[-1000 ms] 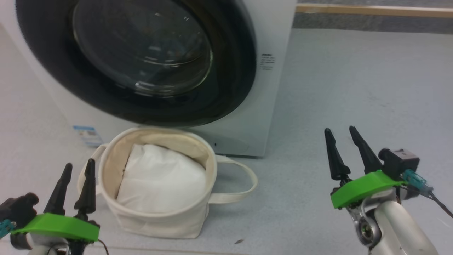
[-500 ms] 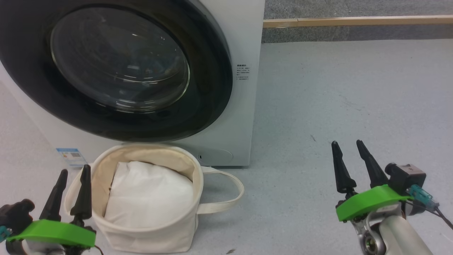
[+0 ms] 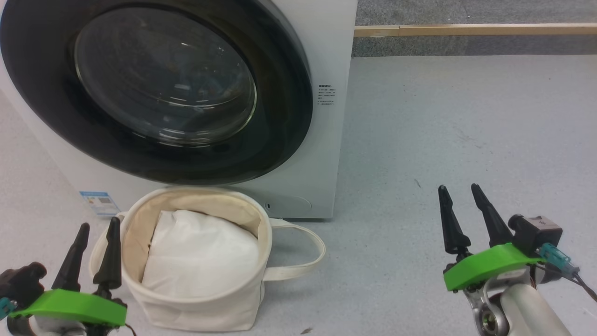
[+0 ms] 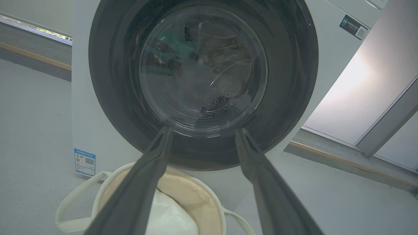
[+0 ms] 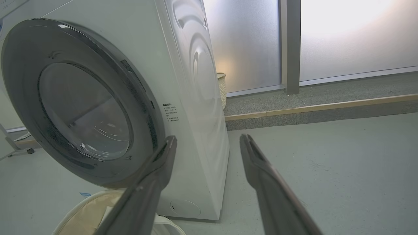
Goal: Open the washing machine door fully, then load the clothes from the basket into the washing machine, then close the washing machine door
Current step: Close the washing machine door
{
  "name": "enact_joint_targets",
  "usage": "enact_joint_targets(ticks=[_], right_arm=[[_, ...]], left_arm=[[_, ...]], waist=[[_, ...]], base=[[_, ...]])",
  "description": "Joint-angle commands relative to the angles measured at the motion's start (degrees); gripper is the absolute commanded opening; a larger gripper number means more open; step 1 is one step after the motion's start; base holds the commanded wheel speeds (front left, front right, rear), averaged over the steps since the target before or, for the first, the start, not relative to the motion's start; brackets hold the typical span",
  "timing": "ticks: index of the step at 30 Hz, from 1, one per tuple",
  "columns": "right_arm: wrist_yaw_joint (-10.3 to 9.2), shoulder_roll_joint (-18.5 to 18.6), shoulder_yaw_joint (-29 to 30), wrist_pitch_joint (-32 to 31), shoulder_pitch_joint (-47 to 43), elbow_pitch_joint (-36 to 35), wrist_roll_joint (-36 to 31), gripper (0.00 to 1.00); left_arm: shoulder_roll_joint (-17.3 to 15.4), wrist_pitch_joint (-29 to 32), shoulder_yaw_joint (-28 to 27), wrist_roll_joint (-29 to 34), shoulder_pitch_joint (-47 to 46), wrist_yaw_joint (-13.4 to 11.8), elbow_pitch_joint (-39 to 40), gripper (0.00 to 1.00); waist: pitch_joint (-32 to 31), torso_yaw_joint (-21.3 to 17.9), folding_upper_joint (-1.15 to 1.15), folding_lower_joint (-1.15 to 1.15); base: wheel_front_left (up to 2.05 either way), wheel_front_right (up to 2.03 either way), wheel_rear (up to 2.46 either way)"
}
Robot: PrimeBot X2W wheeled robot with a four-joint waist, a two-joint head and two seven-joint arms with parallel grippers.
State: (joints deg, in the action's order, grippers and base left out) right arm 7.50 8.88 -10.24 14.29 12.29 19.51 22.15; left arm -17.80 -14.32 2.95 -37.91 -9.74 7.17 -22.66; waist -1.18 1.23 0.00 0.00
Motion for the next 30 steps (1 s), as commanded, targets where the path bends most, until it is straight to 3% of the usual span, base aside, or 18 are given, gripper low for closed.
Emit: enact_joint_targets(ticks=[1, 30], right_arm=[[-0.01, -0.2, -0.65, 0.71, 1.35, -1.79, -0.62, 1.0], [-0.01, -0.84, 0.44, 0.71, 1.23, -1.11, -1.32, 1.0]], left_arm=[[-1.57, -0.68, -2.41, 0.42, -2.51, 0.32, 1.62, 1.0], [-1.73, -0.68, -2.95, 1.22, -2.82, 0.32, 2.05, 1.0]], waist=[[0.02, 0.04, 0.0, 0.0], [0.34, 0.02, 0.0, 0.0]], base=[[0.0, 0.0, 0.0], [0.0, 0.0, 0.0]])
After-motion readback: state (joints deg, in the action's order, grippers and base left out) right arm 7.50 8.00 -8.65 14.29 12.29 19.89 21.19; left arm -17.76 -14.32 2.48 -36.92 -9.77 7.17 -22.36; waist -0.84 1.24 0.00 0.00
